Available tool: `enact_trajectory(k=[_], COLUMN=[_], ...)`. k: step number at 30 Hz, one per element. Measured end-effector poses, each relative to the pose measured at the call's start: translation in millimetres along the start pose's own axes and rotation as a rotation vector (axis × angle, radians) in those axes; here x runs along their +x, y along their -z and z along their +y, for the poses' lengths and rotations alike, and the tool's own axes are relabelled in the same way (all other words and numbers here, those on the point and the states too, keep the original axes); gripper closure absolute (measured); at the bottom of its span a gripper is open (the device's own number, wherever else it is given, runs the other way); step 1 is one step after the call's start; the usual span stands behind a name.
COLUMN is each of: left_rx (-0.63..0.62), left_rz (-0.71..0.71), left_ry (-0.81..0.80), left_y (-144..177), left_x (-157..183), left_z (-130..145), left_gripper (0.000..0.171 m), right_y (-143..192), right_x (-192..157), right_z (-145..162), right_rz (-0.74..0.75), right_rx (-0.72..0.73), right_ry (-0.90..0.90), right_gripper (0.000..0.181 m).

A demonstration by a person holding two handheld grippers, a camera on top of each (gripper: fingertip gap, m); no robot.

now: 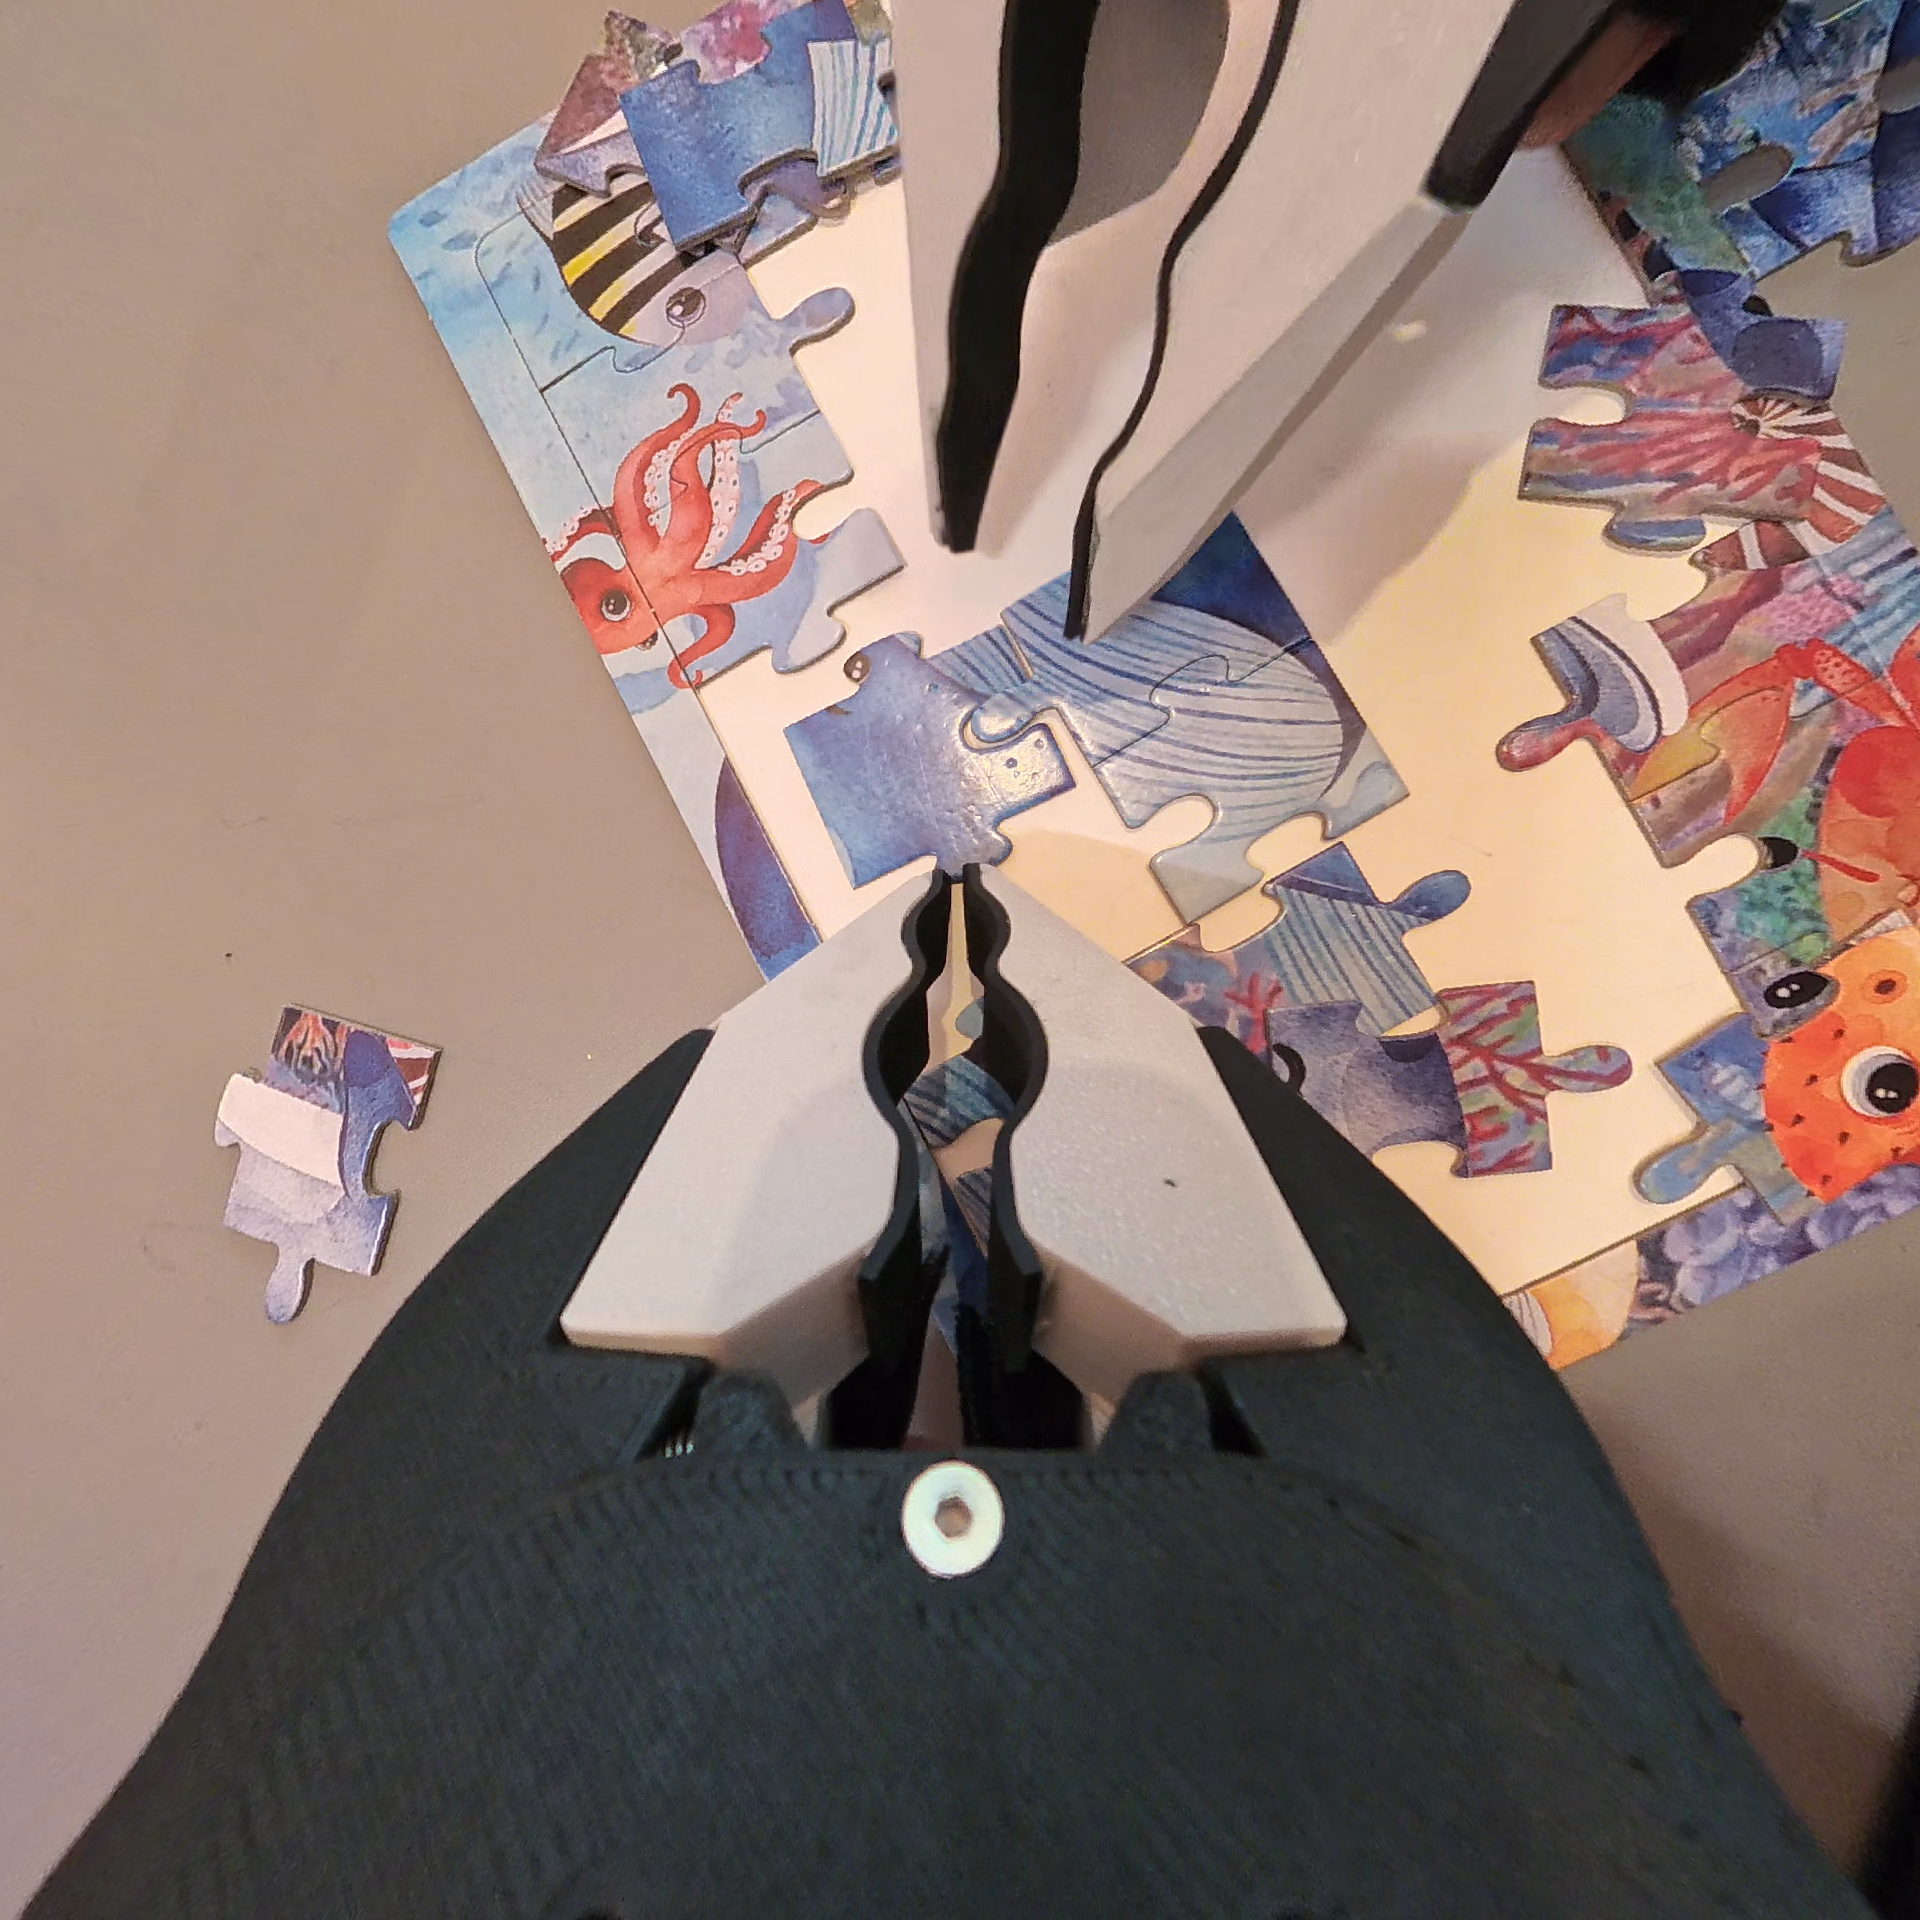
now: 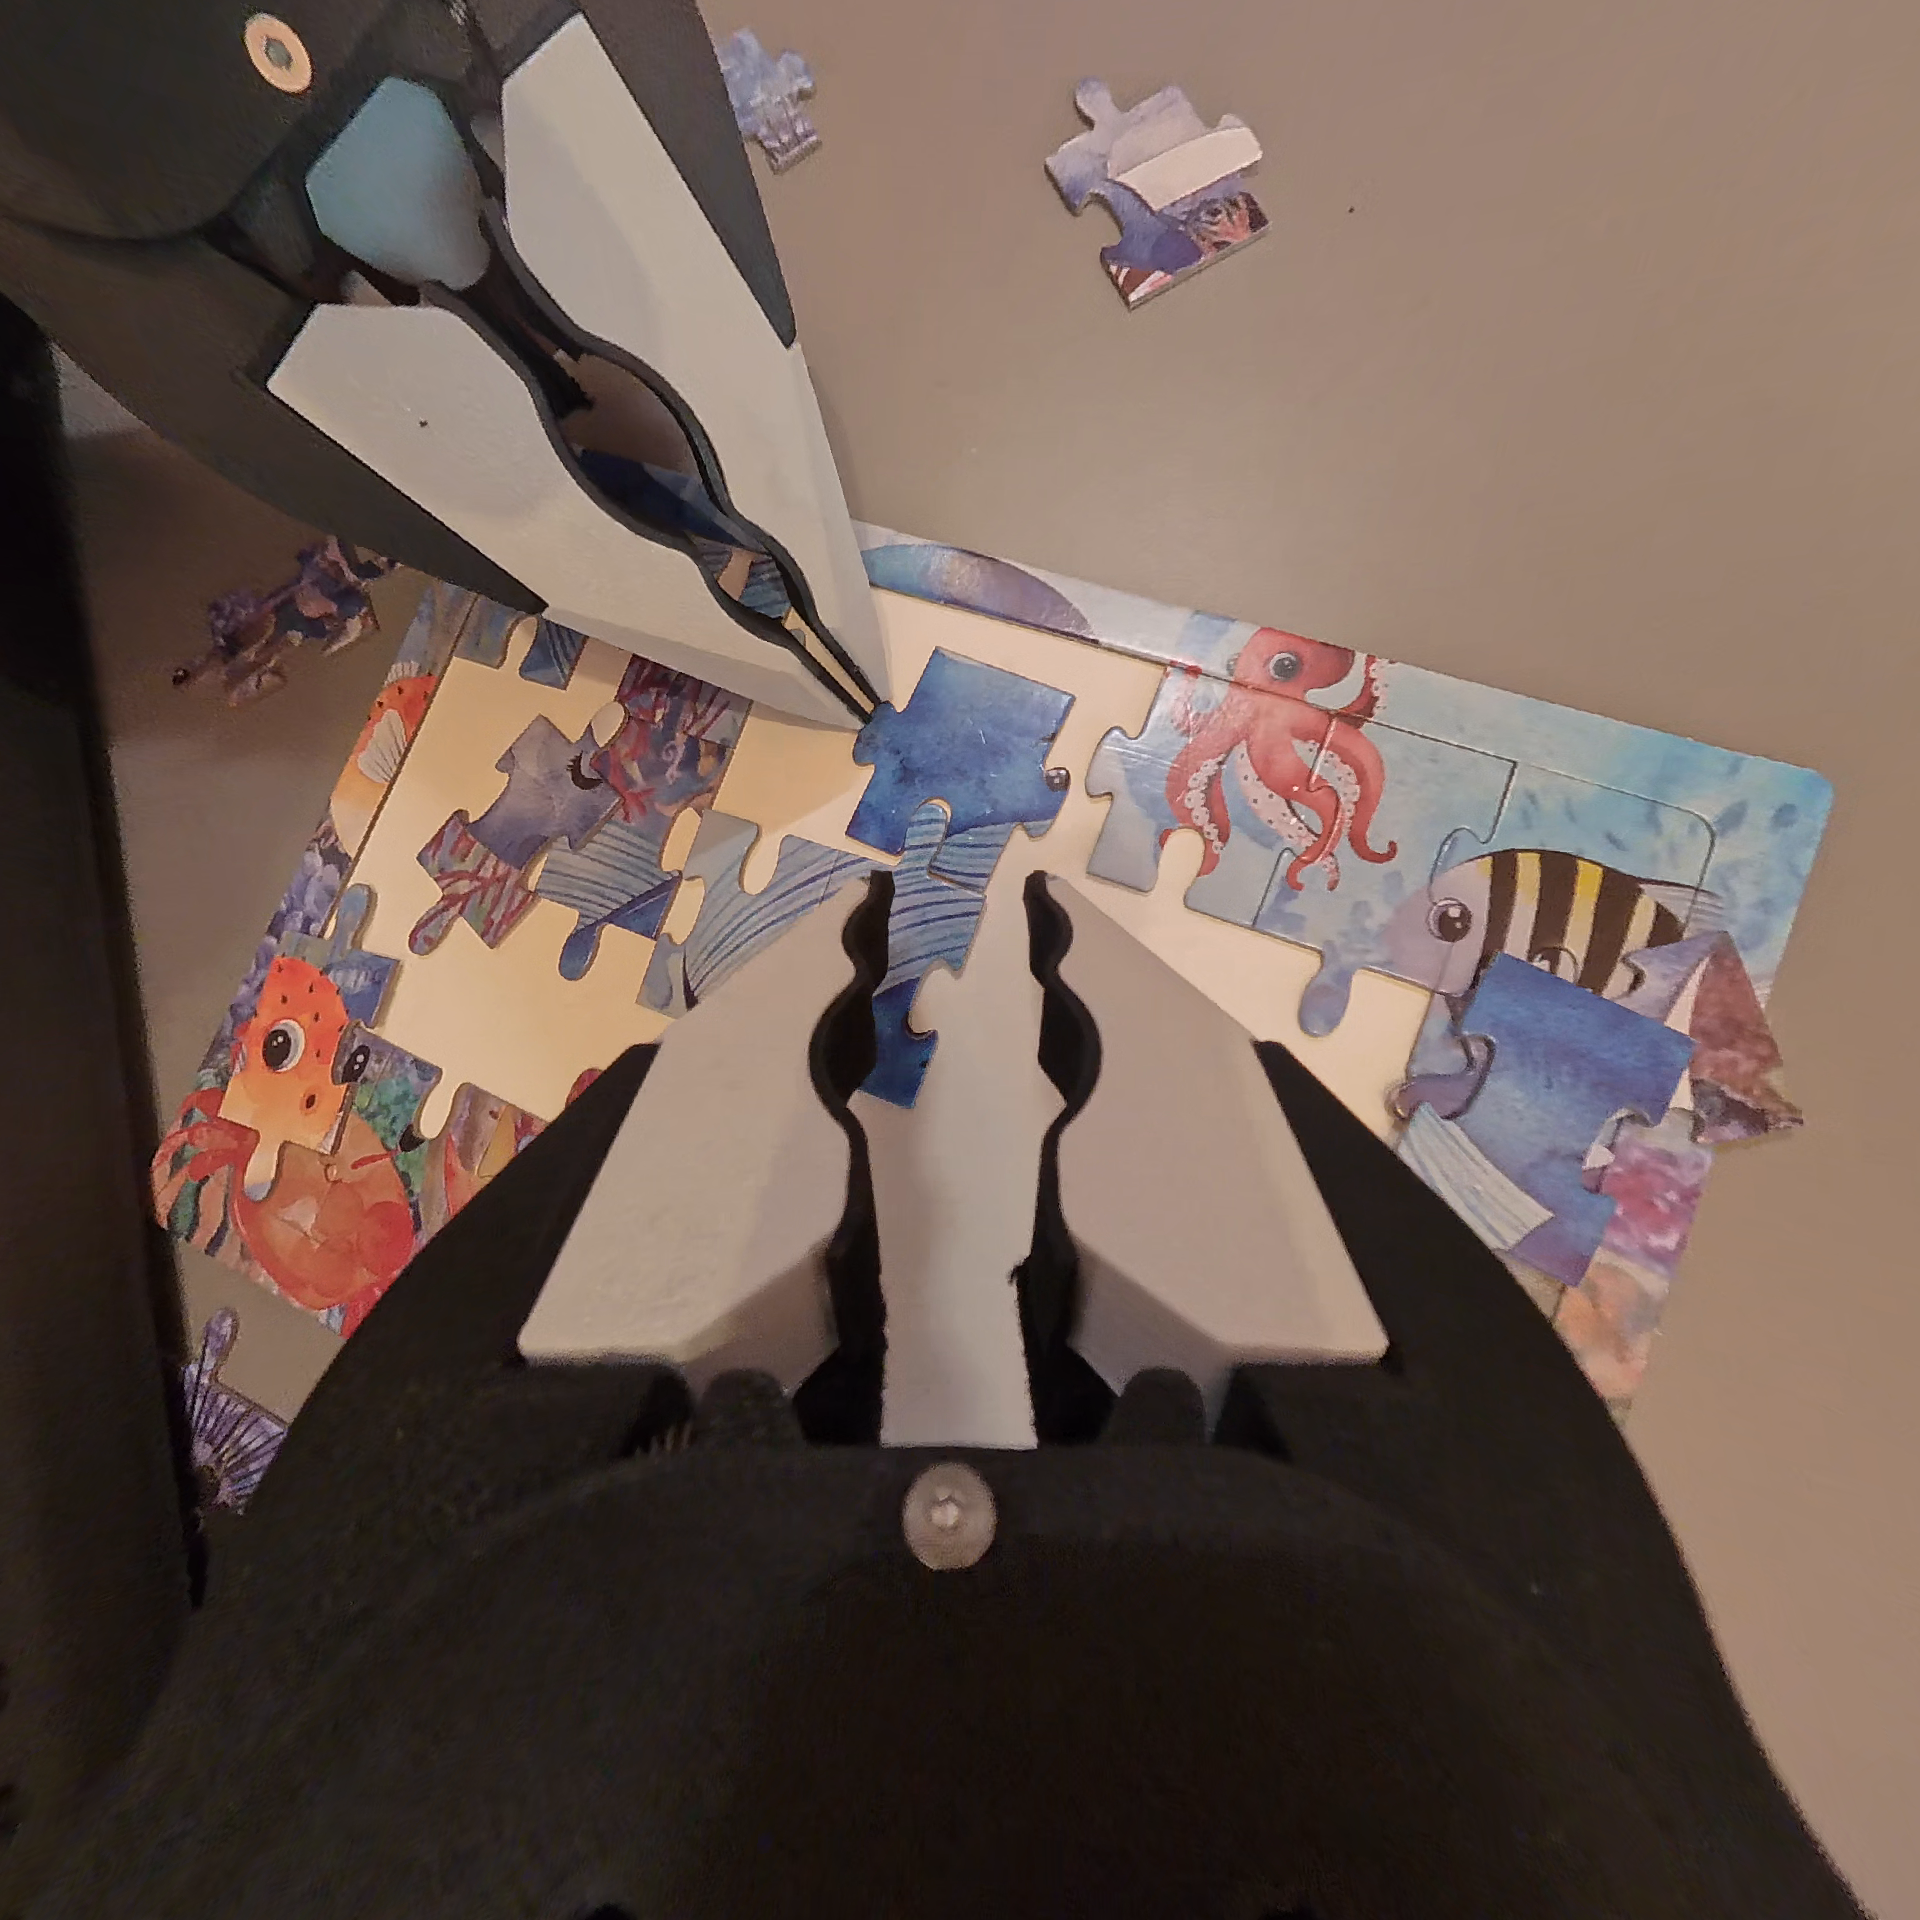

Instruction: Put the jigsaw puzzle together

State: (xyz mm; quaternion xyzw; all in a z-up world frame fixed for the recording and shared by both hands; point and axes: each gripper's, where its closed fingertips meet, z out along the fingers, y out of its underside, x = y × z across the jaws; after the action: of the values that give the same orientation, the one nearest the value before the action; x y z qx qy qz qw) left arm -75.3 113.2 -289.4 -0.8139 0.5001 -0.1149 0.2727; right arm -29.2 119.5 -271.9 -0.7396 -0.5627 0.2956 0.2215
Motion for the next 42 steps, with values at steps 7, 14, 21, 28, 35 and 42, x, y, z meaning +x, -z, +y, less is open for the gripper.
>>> enact_trajectory(k=[7,14,21,28,35,42], left_rx=[0.0,-0.003,-0.002,0.005,0.041,0.03], left_rz=[0.0,0.007,0.02,0.025,-0.021,0.001], left_ry=[0.003,0.001,0.005,0.004,0.031,0.055], left_y=[0,0,0,1,5,-1], left_x=[0,2,5,5,-8,-6], left_z=[0,0,-1,-2,-5,-3], left_gripper=[0.171,0.171,0.171,0.171,0.161,0.146], right_y=[-6,-6,-10,-8,-3,-7], right_x=[0,-3,-3,-1,-3,-4], right_z=[8,4,8,7,7,12], right_rz=[0.015,0.02,0.032,0.055,0.037,0.03], right_rx=[-0.048,-0.033,-0.061,-0.064,-0.063,-0.088], right_ry=[0.022,0.042,0.048,0.054,0.047,0.048], right_gripper=[0.166,0.169,0.17,0.169,0.164,0.16])
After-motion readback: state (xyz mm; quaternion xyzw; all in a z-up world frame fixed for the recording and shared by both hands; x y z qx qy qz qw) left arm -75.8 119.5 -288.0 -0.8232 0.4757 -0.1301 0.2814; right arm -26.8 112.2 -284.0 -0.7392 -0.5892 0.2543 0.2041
